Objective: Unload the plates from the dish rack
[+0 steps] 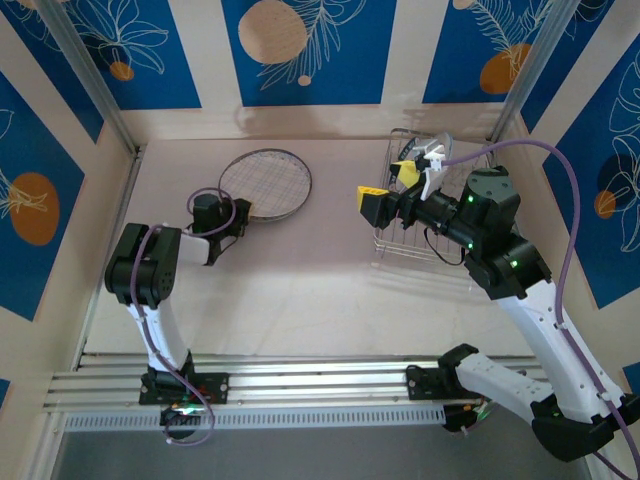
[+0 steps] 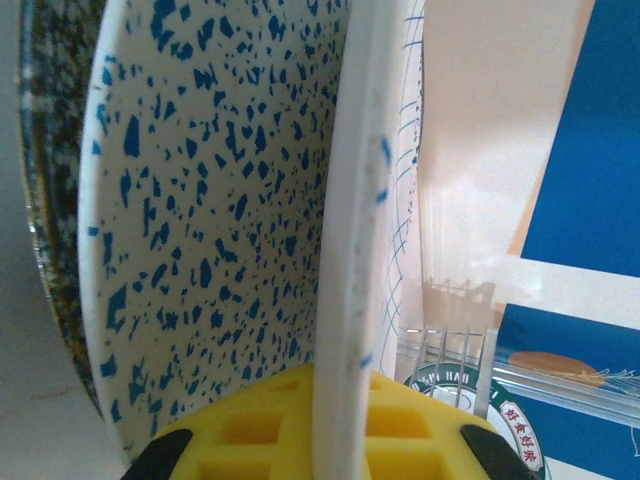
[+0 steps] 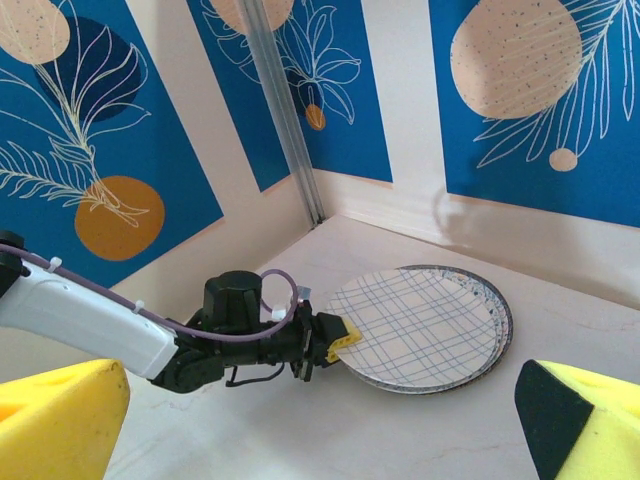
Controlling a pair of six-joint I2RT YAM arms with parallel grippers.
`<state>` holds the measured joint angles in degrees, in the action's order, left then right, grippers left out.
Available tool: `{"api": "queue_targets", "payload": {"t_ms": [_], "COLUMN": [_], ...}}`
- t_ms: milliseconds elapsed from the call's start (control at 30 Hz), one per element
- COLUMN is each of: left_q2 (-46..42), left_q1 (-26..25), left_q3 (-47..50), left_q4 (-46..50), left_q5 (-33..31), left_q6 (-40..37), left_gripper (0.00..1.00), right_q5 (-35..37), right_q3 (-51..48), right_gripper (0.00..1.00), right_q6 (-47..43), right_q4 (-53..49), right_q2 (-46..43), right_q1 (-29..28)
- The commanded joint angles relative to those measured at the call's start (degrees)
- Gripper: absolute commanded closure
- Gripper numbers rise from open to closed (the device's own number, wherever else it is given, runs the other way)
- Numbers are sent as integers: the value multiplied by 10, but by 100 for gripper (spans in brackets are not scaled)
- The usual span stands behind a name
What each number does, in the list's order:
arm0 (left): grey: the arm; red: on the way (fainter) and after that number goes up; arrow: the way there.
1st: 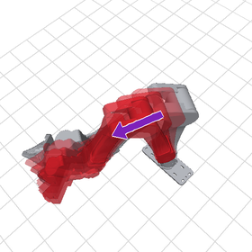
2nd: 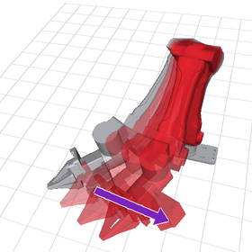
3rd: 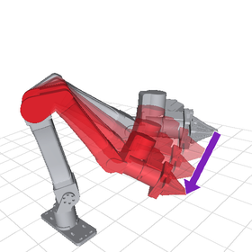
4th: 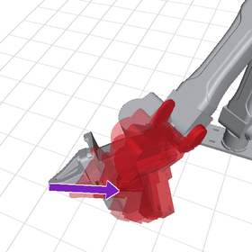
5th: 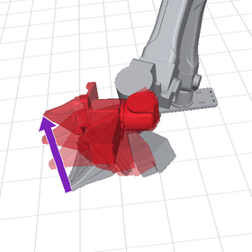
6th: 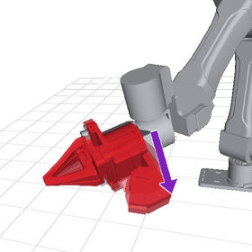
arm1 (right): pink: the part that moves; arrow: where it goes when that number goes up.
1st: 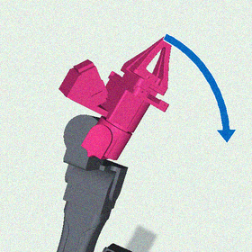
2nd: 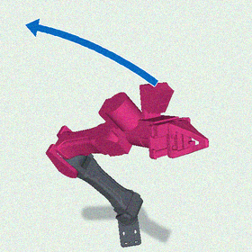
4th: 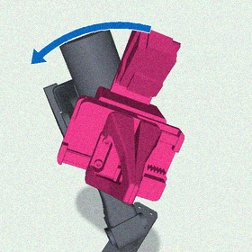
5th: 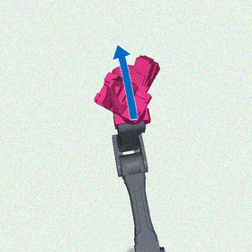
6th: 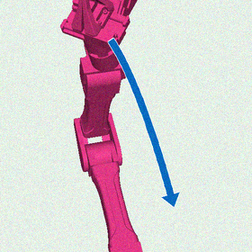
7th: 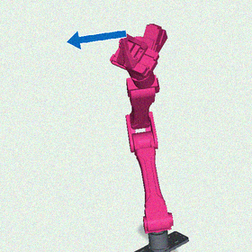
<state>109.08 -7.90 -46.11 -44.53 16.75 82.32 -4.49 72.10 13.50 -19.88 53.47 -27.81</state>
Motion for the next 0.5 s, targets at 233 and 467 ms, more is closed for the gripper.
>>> {"api": "queue_targets", "payload": {"t_ms": [233,467], "left_q2": [4,-33], "left_q1": [17,19], "left_q3": [-45,-61], "left_q4": [33,129], "left_q5": [34,33], "left_q6": [-20,-37], "left_gripper": [80,61], "right_q5": [8,11], "right_q3": [9,9], "right_gripper": [0,0], "right_q6": [6,6], "right_q4": [-4,-4], "right_q2": [-3,-4], "right_q1": [-4,-4]}}
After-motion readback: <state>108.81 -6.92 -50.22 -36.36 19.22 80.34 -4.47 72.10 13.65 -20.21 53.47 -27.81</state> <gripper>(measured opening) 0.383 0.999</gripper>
